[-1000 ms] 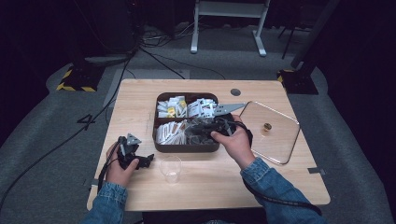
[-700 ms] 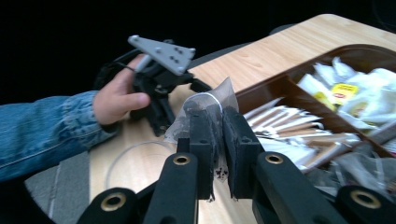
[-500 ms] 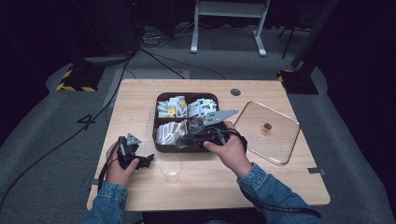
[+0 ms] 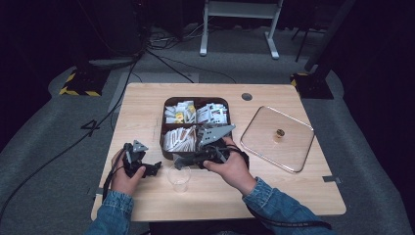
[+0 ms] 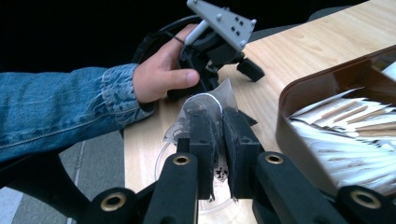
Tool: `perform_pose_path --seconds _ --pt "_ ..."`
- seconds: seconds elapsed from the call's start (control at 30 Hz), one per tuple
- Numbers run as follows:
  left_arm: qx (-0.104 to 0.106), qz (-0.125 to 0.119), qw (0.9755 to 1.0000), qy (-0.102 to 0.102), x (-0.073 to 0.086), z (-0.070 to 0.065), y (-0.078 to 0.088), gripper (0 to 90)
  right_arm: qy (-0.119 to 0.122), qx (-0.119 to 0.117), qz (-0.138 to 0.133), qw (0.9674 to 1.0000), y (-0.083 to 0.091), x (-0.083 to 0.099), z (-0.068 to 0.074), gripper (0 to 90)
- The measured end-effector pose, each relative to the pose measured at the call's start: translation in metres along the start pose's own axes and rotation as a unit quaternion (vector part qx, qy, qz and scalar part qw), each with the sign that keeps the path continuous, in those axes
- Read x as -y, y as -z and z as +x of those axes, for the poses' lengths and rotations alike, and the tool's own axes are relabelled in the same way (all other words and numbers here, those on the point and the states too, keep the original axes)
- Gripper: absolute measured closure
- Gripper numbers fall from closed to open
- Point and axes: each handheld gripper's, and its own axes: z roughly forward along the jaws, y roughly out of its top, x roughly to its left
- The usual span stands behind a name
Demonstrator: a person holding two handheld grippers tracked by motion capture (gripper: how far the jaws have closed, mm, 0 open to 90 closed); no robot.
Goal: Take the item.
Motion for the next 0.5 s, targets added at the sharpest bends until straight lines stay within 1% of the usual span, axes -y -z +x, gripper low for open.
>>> perform_pose_path --seconds 0.2,0.5 --pt "0.0 0.0 1.0 0.0 0.0 0.0 0.0 0.1 -0.003 -0.007 0.015 0.9999 -0.006 0.007 0.003 82.9" --pt "0.0 0.0 1.0 0.0 0.0 0.0 0.0 0.1 -0.005 -0.016 0.037 0.9992 -0.02 0.016 0.005 82.9"
